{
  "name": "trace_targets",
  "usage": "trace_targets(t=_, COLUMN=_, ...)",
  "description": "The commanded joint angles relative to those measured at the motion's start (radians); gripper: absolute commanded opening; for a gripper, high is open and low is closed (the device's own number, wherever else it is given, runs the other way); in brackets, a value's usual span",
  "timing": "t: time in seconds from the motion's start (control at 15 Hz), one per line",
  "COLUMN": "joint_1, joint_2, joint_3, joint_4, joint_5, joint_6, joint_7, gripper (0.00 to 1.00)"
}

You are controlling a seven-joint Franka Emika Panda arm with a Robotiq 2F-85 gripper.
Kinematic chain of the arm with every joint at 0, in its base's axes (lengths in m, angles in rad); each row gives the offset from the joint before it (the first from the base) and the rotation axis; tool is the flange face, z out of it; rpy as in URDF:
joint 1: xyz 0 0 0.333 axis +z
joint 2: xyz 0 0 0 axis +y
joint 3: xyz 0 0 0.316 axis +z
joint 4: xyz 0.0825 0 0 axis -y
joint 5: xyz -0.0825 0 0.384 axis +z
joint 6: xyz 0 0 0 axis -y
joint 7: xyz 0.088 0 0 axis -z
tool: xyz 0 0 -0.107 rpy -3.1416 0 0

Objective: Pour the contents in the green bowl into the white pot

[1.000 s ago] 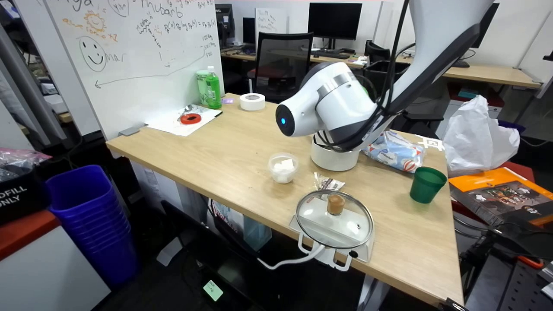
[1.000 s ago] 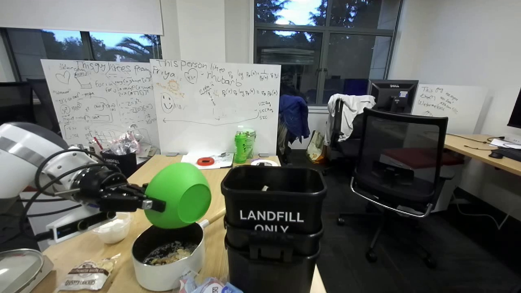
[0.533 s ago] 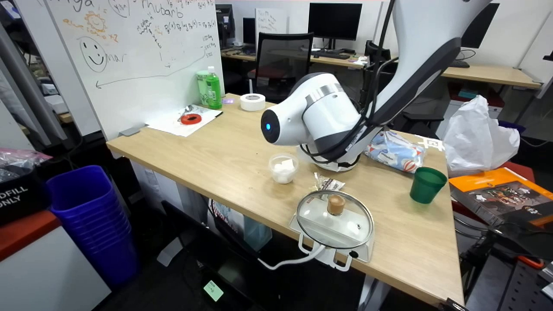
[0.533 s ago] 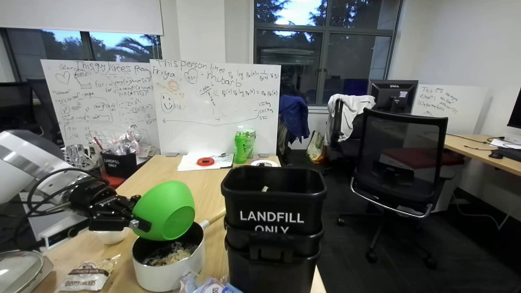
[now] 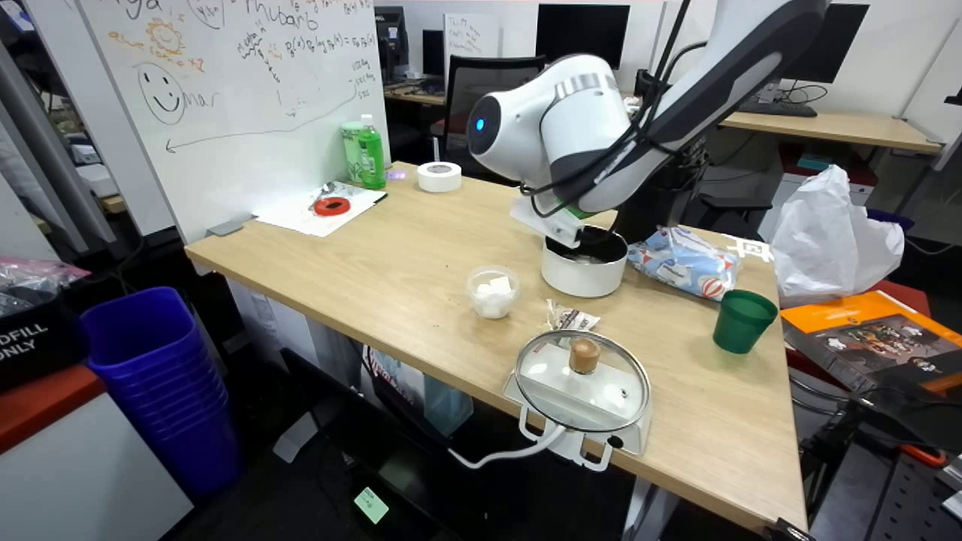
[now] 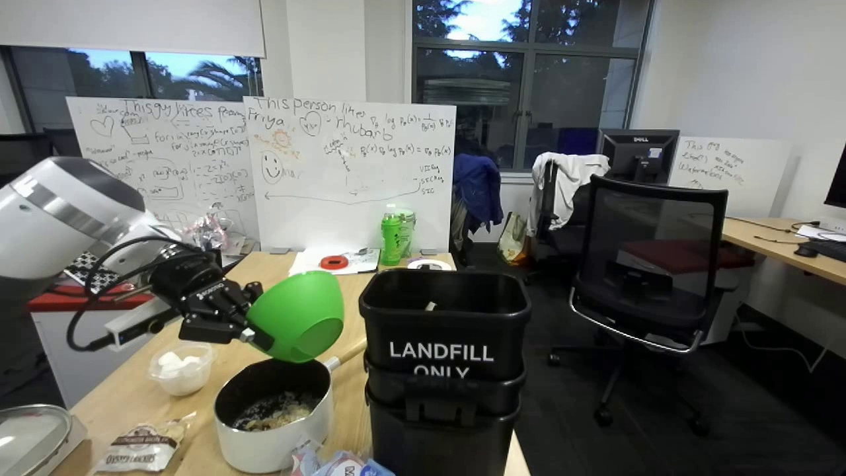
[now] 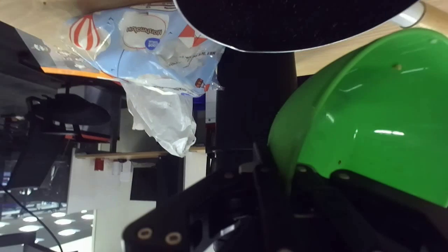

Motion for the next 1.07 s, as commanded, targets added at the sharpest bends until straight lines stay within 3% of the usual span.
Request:
trace_targets(t=0.0, joint_1=-0.047, joint_2=-0.112, joint_3=0.005, joint_4=-0.097, joint_5=0.120, joint_6=0.159, joint_7=-0.024, gripper=0.01)
trace_targets(t=0.2, joint_1=-0.069, joint_2=-0.206, joint_3=-0.015, joint_4=-0.191, joint_5=0.191, joint_6=0.299, joint_7=-0.011, gripper=0.01)
trace_targets(t=0.53, joint_1=-0.123, joint_2=-0.415, joint_3=-0.056, joint_4=-0.452, joint_5=0.347, joint_6=0.596, joint_7=-0.093, gripper=0.01)
trace_targets(t=0.8, joint_1=-0.152, joint_2=-0.597, joint_3=-0.104, joint_4=-0.696, joint_5=0.501, joint_6=0.831, joint_7=-0.272, gripper=0.01)
trace_targets(t=1.0, joint_1=-0.157, joint_2=-0.707, joint_3=-0.135, joint_4=-0.877, joint_5=0.708, joint_6=0.964, joint_7=-0.510, gripper=0.01)
